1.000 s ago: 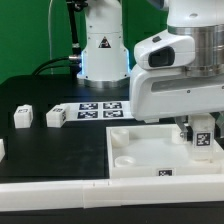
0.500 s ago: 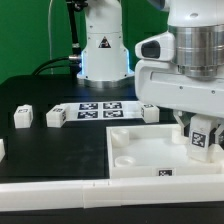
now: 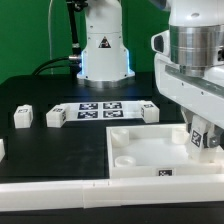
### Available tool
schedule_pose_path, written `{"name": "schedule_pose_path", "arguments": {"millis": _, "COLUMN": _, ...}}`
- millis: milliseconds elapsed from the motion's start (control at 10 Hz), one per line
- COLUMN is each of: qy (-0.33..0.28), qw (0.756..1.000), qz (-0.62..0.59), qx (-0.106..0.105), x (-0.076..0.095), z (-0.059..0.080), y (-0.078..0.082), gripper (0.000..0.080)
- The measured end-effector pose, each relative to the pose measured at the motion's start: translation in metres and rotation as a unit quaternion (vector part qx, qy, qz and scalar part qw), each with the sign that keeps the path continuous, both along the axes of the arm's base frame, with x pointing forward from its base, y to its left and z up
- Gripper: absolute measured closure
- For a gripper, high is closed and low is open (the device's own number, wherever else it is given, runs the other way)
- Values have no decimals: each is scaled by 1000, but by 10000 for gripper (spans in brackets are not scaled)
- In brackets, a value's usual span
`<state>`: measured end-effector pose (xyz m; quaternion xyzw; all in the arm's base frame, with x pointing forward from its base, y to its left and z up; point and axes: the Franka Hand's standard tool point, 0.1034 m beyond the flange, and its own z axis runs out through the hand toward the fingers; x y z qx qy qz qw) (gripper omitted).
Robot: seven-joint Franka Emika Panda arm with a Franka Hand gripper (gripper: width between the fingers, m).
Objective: Assemble one leg
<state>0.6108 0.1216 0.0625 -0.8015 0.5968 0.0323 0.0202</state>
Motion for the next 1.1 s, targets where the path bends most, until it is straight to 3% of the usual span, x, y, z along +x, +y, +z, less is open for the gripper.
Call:
{"name": "schedule_pose_path", "arguments": {"millis": 200, "qy": -2, "qw": 1000, "qz": 31, "qx": 1, "x": 0, "z": 0, "y": 0, "gripper": 502}}
{"name": "schedule_pose_path", "arguments": {"millis": 300, "qy": -2, "qw": 999, "qz": 32, "qx": 2, "x": 0, "z": 0, "y": 1, "gripper": 302}}
{"name": "schedule_pose_path", "arguments": {"millis": 400, "qy": -6, "qw": 996, "qz": 87, "qx": 3, "x": 0, "z": 0, "y": 0, "gripper": 302}}
{"name": "schedule_pose_path", "arguments": {"millis": 500, "qy": -12, "qw": 987, "qz": 161, "qx": 4, "x": 0, "z": 0, "y": -1, "gripper": 183}}
{"name": "schedule_pose_path", "arguments": {"millis": 1000, "qy": -31, "qw": 906, "qz": 421, "qx": 12, "x": -9, "z": 3, "y": 6, "gripper": 151}}
{"name": "schedule_pose_path", "arguments": {"millis": 1100, "qy": -36, "qw": 871, "qz": 489, "qx": 13, "x": -9, "z": 3, "y": 5, "gripper": 151}}
